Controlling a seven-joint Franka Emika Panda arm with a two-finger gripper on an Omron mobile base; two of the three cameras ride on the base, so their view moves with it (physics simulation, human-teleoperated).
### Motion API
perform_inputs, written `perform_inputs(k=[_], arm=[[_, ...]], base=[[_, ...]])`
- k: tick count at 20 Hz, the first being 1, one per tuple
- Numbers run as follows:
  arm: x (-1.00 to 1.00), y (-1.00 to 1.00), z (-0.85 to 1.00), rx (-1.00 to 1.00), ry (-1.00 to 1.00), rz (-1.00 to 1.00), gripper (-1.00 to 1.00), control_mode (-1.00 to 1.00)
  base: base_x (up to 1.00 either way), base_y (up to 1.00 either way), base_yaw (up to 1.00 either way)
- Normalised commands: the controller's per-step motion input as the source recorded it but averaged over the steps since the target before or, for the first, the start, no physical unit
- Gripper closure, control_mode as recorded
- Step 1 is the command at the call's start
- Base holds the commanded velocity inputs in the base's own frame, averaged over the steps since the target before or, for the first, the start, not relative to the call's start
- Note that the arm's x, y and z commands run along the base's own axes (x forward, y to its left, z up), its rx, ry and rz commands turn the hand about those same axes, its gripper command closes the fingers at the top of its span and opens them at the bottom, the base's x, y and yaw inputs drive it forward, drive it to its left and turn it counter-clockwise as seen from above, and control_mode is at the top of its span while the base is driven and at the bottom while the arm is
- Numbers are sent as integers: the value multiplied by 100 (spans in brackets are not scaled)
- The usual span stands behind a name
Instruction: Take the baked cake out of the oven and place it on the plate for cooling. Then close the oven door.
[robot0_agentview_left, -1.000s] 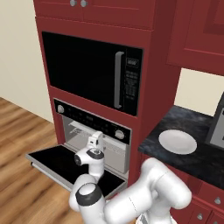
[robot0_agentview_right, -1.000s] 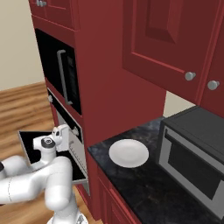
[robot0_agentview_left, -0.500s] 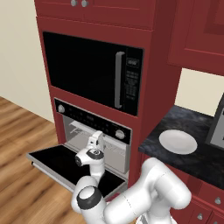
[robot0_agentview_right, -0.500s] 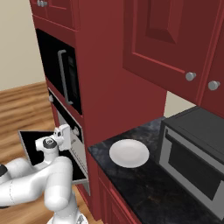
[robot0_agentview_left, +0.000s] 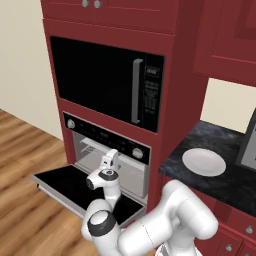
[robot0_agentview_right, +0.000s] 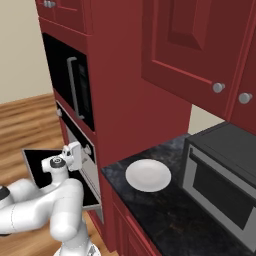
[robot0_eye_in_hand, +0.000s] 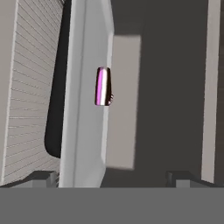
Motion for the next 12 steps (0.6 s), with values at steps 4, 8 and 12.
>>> perform_inputs(k=[4, 8, 12], arm=[[25, 0, -83, -9, 0, 0, -100, -100], [17, 1, -93, -11, 0, 0, -100, -100], [22, 5, -99, -12, 2, 0, -100, -100]], base=[[0, 0, 0], [0, 0, 0], [0, 0, 0]])
